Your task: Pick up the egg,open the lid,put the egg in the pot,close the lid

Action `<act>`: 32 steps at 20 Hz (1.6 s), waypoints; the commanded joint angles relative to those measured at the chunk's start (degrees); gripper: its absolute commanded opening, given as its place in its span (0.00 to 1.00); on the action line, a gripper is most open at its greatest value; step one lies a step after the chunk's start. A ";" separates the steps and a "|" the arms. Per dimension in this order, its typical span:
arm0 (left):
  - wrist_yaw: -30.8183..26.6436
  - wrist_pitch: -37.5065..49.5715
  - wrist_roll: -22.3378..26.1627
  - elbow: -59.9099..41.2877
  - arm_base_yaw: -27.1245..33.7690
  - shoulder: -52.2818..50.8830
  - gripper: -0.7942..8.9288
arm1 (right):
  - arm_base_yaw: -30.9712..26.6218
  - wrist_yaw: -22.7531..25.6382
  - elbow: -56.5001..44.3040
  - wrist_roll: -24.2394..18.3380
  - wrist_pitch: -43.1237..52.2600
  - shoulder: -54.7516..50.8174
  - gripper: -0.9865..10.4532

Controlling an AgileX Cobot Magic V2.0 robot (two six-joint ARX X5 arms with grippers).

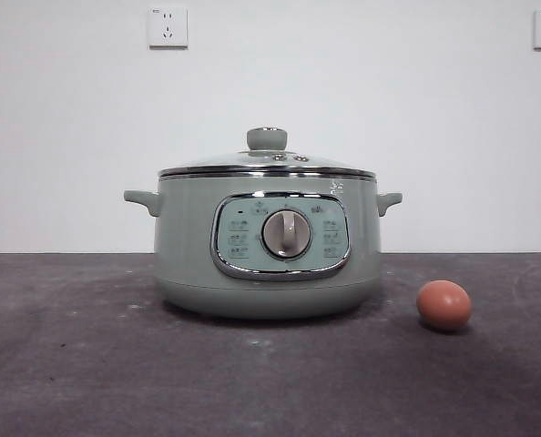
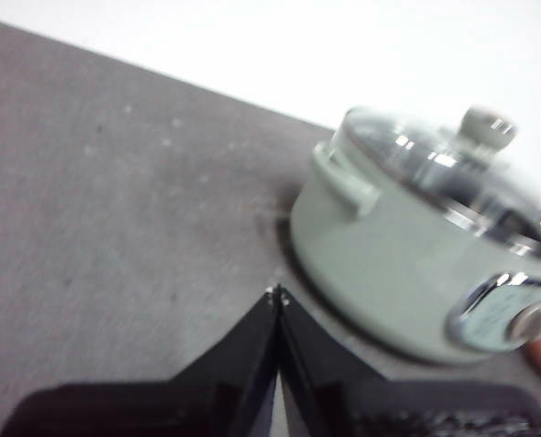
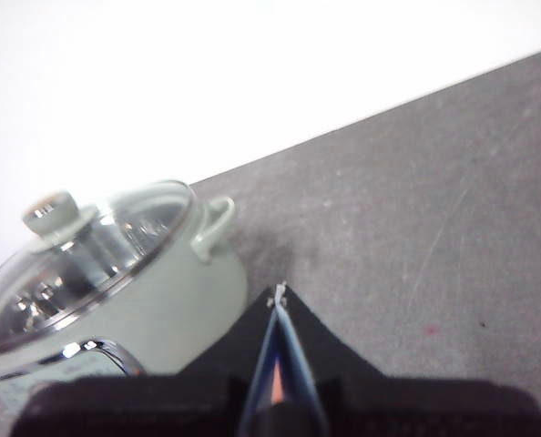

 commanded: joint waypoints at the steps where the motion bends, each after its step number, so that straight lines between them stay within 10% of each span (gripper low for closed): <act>1: 0.96 -2.16 -1.03 3.50 0.09 0.37 0.08 | 0.02 -1.49 5.07 -2.05 -3.58 3.69 0.08; 14: 16.74 -20.41 9.38 24.59 0.07 13.62 0.08 | 0.13 -14.93 35.56 -23.82 -38.47 29.42 0.08; 23: 21.07 -46.75 25.97 41.62 -0.04 26.64 0.08 | 2.08 -14.99 46.29 -27.87 -56.37 37.90 0.08; 28: 21.16 -47.80 26.32 42.40 -0.96 28.55 0.09 | 2.25 -15.02 46.29 -27.82 -56.48 37.90 0.10; 32: 21.20 -47.63 26.32 42.40 -1.60 28.85 0.80 | 2.25 -15.04 46.29 -26.45 -55.69 37.90 0.54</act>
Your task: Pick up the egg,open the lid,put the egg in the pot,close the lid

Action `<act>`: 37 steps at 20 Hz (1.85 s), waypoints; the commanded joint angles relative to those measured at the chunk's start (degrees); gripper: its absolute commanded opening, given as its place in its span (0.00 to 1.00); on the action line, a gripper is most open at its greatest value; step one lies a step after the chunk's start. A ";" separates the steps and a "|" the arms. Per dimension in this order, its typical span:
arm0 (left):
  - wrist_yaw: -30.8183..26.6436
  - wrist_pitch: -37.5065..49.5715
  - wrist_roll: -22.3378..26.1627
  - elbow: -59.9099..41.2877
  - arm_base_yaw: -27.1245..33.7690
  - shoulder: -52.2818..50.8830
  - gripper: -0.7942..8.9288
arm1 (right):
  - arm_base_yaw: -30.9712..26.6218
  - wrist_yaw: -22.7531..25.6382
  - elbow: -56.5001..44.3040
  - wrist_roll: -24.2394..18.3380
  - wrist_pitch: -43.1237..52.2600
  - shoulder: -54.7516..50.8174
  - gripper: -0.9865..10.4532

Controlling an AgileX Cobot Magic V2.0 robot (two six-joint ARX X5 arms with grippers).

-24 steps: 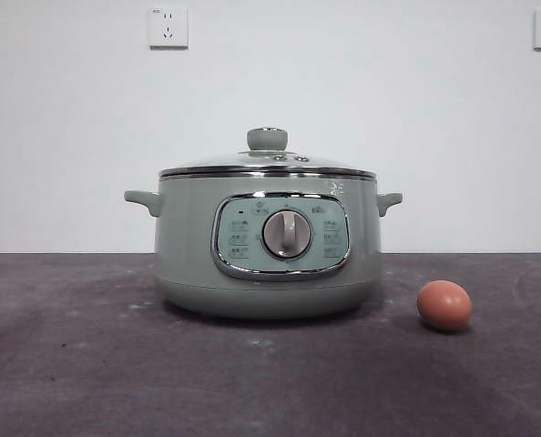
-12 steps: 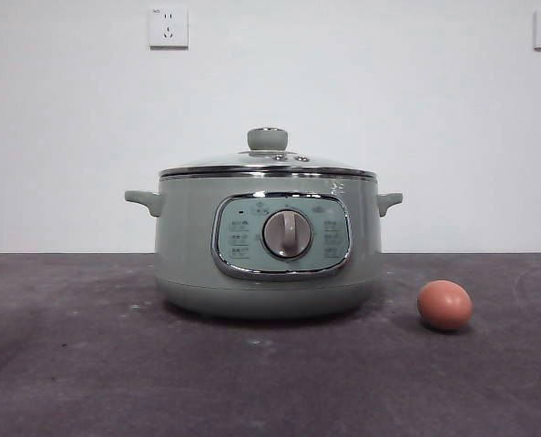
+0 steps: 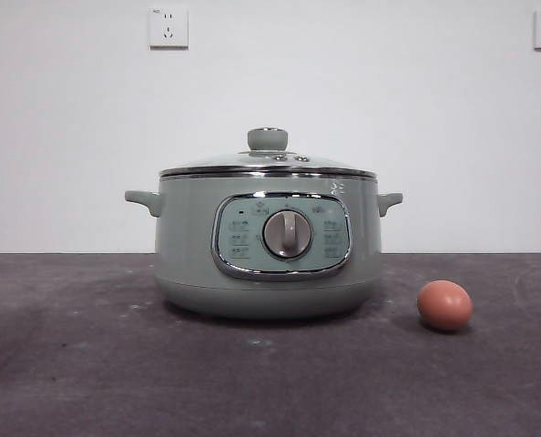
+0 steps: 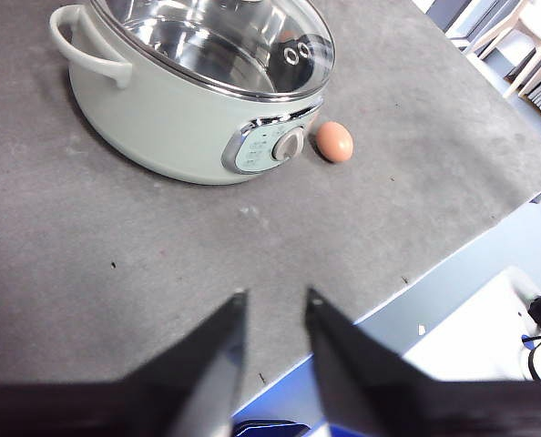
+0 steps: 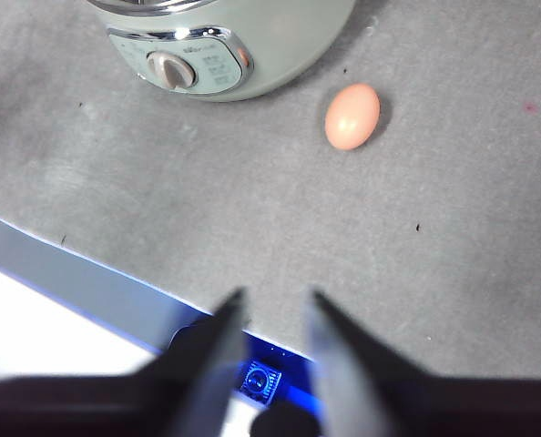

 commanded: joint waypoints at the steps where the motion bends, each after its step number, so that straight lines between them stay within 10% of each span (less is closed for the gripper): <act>1: 0.48 0.39 1.05 0.07 -0.15 -0.02 0.79 | 0.04 -0.09 0.11 1.31 1.49 -0.04 0.58; 16: 0.48 -0.37 0.90 0.07 -0.15 -0.02 0.79 | 5.18 0.66 0.11 5.35 13.16 16.98 0.58; 26: 0.37 -0.96 0.90 0.07 -0.15 -0.02 0.79 | 13.88 14.10 0.11 7.93 28.22 40.96 0.58; 37: 0.33 -0.94 0.90 0.07 -0.15 0.02 0.79 | 15.12 17.38 0.11 9.60 37.77 53.18 0.55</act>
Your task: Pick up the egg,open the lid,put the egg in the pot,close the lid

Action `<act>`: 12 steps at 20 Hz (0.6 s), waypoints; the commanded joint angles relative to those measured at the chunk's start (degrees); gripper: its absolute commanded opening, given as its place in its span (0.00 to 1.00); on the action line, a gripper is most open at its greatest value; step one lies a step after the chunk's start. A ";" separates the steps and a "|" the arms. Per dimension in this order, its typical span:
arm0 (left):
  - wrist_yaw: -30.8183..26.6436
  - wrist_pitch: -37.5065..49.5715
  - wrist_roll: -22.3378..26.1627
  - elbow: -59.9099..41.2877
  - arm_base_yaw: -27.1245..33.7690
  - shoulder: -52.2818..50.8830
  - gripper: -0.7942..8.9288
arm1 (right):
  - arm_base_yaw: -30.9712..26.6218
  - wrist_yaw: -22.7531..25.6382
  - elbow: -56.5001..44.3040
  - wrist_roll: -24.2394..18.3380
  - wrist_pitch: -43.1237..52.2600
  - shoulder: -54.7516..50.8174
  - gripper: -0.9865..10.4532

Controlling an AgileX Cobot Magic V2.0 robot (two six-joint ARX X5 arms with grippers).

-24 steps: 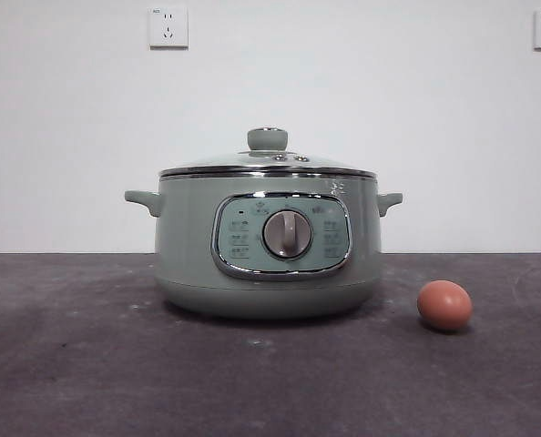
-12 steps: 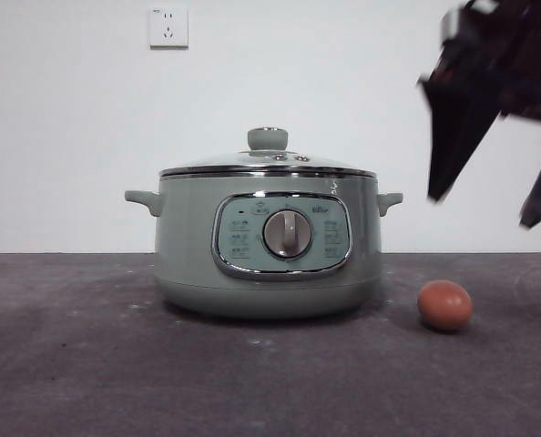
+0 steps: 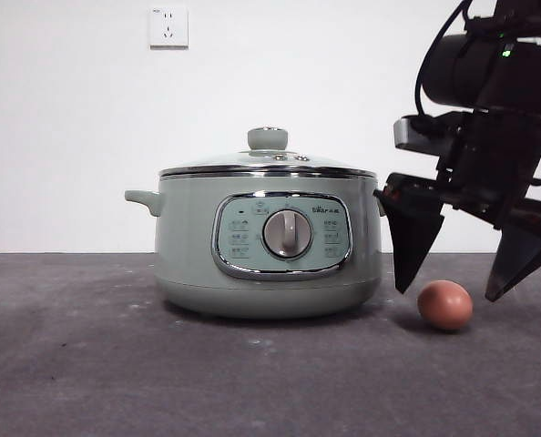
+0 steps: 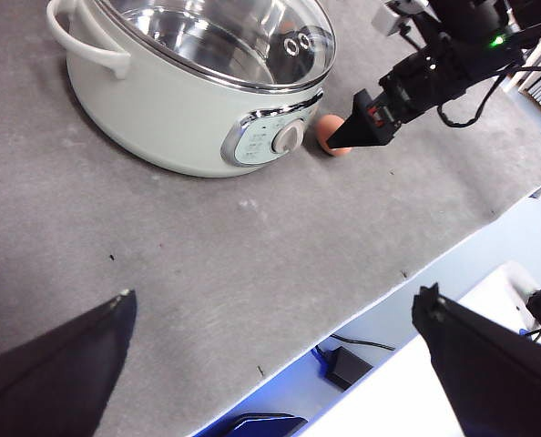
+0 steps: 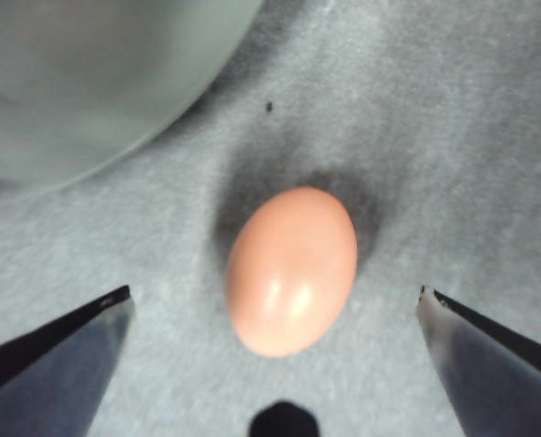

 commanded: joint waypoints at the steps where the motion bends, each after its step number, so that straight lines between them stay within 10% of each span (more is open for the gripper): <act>1: 0.28 0.09 0.48 0.07 -0.13 0.04 0.79 | 0.13 1.51 0.04 0.74 1.42 1.27 0.51; 8: 0.28 0.13 0.48 0.07 -0.13 0.09 0.79 | 0.13 1.64 0.04 1.01 2.05 3.76 0.41; 12: 0.28 0.13 0.48 0.07 -0.13 0.09 0.79 | 0.17 1.49 0.04 1.09 2.86 3.74 0.19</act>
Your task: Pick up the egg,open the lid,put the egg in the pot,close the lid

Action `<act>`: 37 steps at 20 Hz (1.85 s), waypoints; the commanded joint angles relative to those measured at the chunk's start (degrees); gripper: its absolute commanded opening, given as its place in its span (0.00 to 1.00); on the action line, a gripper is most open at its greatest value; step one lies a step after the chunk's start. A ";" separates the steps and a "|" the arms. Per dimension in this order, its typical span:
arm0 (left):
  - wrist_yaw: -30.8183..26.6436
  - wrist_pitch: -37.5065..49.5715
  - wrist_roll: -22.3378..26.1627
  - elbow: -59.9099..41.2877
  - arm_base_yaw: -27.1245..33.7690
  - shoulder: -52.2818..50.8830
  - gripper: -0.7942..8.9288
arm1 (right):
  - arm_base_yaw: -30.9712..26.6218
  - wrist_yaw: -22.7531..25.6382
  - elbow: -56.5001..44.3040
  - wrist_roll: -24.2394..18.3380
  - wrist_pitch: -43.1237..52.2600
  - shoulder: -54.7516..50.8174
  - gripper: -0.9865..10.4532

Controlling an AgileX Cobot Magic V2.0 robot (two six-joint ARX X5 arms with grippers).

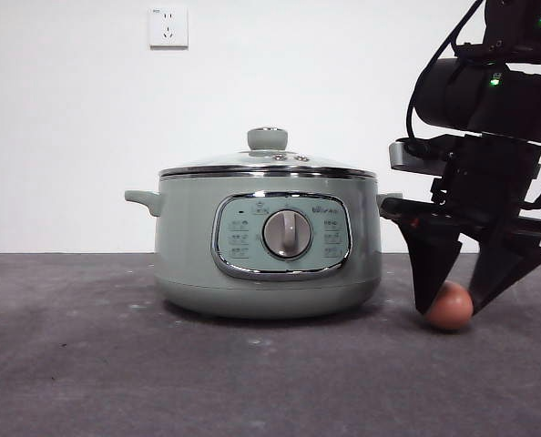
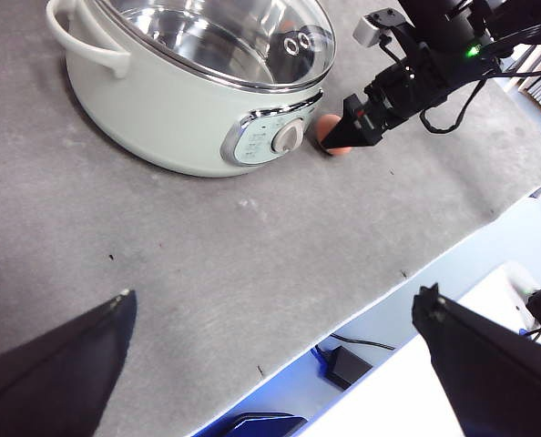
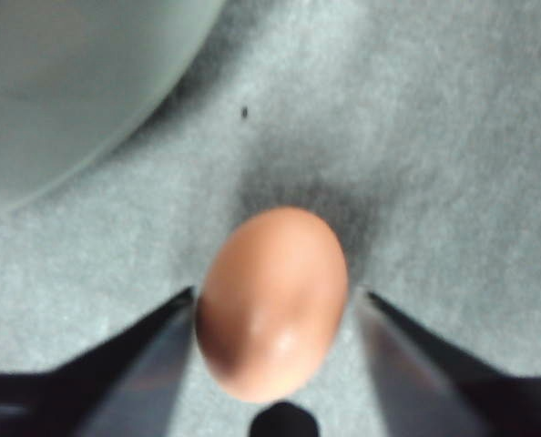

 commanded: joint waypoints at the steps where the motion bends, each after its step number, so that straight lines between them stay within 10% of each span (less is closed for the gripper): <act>1: 0.31 0.13 0.48 0.07 -0.13 -0.02 0.79 | 0.17 0.13 0.02 0.50 0.22 0.35 0.12; 16: -0.02 14.34 -2.62 7.80 -7.76 13.38 0.68 | 0.00 0.39 0.02 -2.99 -11.08 -32.30 0.08; 27: -25.49 30.23 -4.04 33.03 -28.50 49.44 0.70 | 0.02 0.28 0.04 -2.89 -16.52 -49.70 0.08; 37: -30.29 38.12 -4.17 43.41 -32.68 72.30 0.70 | 0.02 0.17 0.09 -2.71 -17.77 -49.94 0.08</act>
